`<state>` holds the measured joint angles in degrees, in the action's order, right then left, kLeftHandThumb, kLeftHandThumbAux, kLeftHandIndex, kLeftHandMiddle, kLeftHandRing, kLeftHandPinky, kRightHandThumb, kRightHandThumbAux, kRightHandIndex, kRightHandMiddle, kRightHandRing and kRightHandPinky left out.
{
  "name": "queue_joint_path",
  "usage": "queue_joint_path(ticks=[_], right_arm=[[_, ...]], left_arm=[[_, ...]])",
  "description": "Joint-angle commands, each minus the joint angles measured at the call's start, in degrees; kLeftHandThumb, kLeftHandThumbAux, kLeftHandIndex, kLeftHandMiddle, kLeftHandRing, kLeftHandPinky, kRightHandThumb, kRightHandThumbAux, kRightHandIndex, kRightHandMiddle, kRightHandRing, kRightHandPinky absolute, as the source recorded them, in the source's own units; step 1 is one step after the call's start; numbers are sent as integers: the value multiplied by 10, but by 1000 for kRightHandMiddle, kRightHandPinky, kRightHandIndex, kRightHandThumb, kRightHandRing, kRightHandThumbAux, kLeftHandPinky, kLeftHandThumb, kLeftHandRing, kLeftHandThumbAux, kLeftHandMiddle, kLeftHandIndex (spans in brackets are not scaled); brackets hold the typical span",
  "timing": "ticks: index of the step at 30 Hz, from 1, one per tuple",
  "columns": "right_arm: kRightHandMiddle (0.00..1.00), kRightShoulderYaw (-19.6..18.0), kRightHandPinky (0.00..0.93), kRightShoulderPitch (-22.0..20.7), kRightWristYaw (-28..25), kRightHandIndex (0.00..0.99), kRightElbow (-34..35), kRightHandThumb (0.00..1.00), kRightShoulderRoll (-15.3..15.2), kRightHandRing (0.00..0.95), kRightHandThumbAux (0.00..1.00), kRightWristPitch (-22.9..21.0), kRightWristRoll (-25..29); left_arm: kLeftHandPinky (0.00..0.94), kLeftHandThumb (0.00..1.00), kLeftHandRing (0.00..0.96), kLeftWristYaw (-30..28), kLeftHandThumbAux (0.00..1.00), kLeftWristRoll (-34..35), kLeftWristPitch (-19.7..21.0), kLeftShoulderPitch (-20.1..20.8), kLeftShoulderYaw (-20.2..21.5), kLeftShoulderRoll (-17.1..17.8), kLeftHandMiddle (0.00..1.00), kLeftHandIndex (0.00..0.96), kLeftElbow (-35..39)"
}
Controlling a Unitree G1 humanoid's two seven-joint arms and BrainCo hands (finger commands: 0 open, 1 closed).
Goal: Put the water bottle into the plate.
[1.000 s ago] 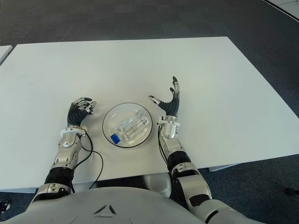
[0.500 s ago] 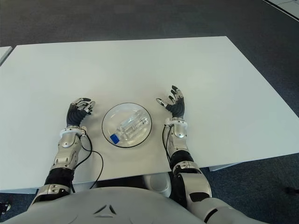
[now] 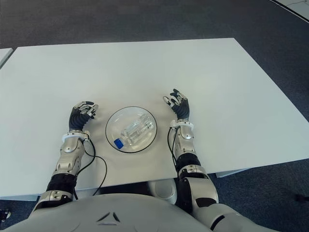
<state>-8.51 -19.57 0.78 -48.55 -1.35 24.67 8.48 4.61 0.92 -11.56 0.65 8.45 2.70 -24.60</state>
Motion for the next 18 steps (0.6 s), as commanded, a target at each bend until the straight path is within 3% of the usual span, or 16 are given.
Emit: queue_joint_path(ticks=[1, 18], right_arm=[[654, -6, 651, 14, -6, 430, -29, 689, 3, 655, 739, -24, -1], [769, 9, 741, 38, -38, 437, -45, 695, 2, 749, 732, 15, -25]], left_arm=[[638, 706, 644, 2, 715, 6, 35, -22, 2, -7, 657, 434, -25], [627, 707, 641, 8, 715, -9, 41, -23, -6, 1, 651, 434, -28]])
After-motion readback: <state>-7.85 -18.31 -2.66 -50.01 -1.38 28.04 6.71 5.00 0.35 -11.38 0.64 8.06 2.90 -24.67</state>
